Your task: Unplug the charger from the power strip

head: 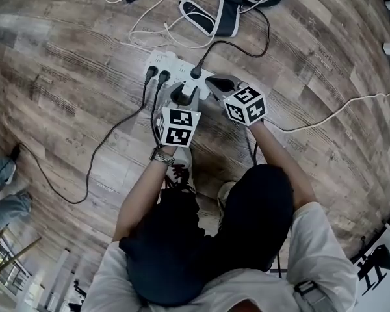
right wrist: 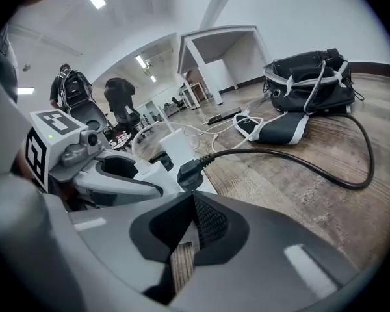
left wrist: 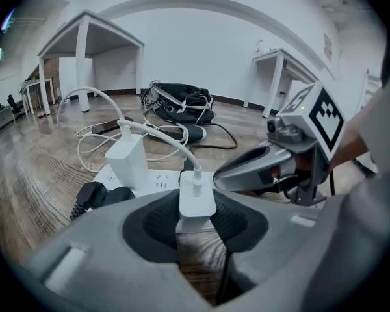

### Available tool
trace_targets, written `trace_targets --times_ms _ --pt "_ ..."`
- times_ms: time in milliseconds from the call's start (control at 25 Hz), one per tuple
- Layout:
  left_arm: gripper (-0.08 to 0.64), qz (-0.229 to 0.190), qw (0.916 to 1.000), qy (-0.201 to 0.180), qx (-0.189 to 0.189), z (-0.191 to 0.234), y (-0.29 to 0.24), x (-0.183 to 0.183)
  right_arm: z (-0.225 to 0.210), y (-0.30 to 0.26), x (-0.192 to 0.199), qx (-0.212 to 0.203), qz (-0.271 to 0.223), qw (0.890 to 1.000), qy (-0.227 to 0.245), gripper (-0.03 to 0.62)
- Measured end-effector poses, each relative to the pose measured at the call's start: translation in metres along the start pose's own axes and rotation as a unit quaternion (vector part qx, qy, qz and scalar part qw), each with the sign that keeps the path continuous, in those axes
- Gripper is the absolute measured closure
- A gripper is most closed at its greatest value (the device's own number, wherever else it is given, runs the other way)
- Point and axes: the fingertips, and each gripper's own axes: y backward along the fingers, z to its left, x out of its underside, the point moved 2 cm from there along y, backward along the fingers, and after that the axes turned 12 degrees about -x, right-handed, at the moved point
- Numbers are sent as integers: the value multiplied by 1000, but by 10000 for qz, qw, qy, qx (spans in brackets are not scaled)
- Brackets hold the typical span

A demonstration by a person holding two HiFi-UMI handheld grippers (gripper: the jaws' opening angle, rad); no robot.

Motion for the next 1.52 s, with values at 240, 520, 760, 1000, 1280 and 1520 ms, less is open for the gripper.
trace_targets --times_ms 240,520,760,1000,1280,1520 --pt "419 20 9996 280 73 3 1 1 1 0 1 -10 5 10000 66 591" --pt "420 -41 9992 -337 -205 -4 2 0 1 1 2 -50 -18 9999 151 591" --pt "420 60 9999 -68 -98 -2 0 -1 -1 2 1 -56 -35 9999 139 591" --pt "413 178 9984 522 123 2 1 0 0 2 1 -52 -87 9998 153 591" --pt "419 170 9996 -199 -56 -2 1 -1 0 2 2 -75 -113 9998 166 591" --pt "420 205 9984 -518 -138 -5 1 -1 1 4 3 -81 -148 9997 179 591"
